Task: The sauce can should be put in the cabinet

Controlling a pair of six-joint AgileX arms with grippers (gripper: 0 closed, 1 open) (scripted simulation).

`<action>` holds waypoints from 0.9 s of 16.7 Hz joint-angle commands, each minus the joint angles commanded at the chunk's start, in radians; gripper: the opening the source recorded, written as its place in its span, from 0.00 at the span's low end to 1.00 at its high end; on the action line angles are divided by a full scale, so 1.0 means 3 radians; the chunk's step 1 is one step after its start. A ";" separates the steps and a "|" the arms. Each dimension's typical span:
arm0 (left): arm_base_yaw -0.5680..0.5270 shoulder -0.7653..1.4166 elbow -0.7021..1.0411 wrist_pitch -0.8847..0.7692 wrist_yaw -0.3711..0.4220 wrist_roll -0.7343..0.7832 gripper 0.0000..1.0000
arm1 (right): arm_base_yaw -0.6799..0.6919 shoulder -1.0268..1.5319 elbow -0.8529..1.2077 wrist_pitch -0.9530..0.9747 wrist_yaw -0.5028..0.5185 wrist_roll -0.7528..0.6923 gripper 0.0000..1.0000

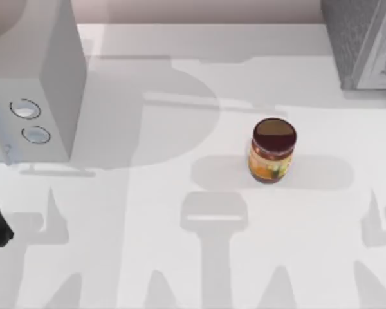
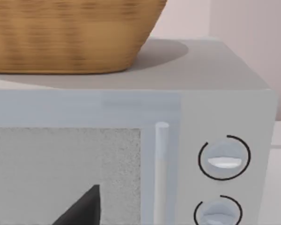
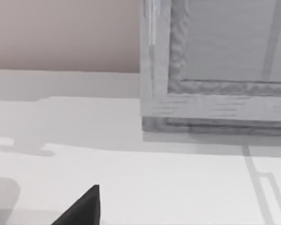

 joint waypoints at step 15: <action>0.0000 0.0000 0.0000 0.0000 0.0000 0.0000 1.00 | 0.0035 0.4038 0.2104 -0.0273 -0.2282 -0.2326 1.00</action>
